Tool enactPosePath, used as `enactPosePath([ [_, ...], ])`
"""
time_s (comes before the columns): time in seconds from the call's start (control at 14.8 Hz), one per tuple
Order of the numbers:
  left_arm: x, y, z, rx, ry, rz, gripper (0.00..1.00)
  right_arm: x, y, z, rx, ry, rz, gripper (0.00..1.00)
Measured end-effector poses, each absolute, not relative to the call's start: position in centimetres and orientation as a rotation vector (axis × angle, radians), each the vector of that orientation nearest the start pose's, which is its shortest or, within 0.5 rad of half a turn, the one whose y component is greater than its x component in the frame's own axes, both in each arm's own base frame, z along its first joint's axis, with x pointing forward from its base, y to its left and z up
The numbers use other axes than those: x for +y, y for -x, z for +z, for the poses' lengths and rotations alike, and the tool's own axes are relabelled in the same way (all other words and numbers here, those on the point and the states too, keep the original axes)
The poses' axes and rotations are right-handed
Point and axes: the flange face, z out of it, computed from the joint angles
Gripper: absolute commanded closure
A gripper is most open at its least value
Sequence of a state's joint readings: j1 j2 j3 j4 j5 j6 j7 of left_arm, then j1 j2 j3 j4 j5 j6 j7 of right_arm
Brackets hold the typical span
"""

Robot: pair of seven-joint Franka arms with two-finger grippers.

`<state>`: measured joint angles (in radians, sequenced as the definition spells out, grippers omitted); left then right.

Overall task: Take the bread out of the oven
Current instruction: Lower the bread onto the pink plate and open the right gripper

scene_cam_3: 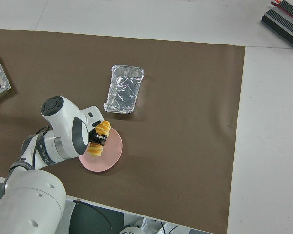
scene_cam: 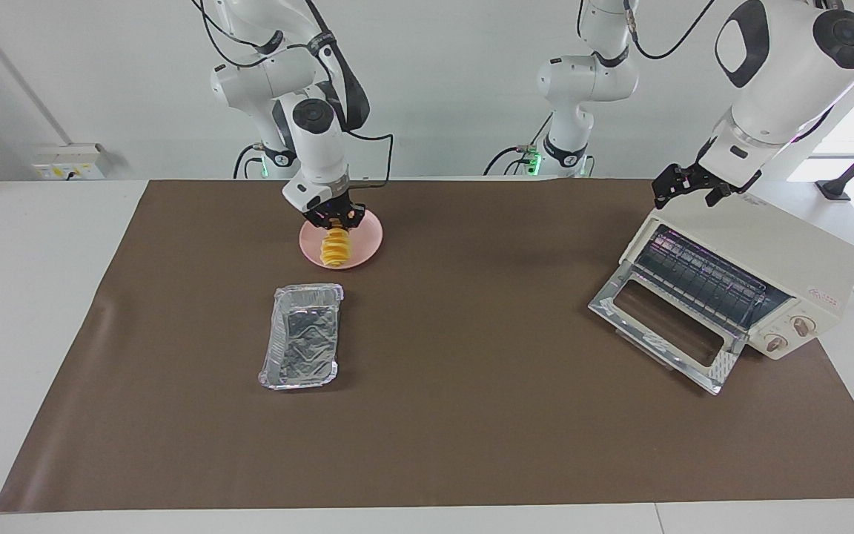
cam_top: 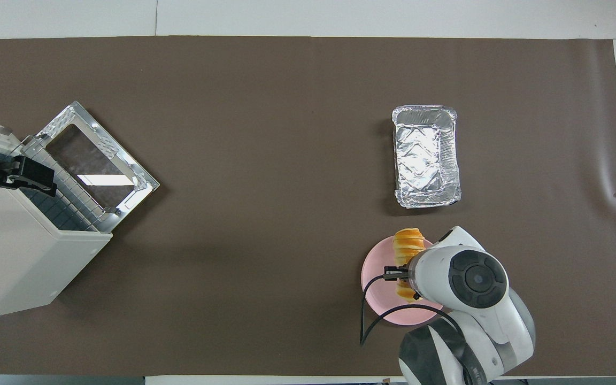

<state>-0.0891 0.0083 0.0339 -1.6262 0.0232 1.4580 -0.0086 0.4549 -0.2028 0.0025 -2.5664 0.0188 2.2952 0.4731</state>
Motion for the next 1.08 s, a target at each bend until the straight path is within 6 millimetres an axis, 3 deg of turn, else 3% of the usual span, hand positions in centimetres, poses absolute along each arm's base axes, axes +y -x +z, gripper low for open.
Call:
enactPosePath([
  [0.07, -2.7, -54.1, 58.5, 0.071, 3.1, 0.273, 0.0, 18.8, -38.1, 32.9, 0.045, 3.159, 0.109, 0.57],
  [0.27, -2.7, -54.1, 58.5, 0.071, 3.1, 0.273, 0.0, 18.8, -38.0, 32.8, 0.045, 3.161, 0.113, 0.0],
  [0.88, -2.7, -54.1, 58.5, 0.071, 3.1, 0.273, 0.0, 18.9, -38.2, 33.0, 0.045, 3.158, 0.105, 0.0],
  [1.08, -2.7, -54.1, 58.5, 0.071, 3.1, 0.273, 0.0, 19.5, -39.8, 35.4, 0.048, 3.153, 0.089, 0.0],
])
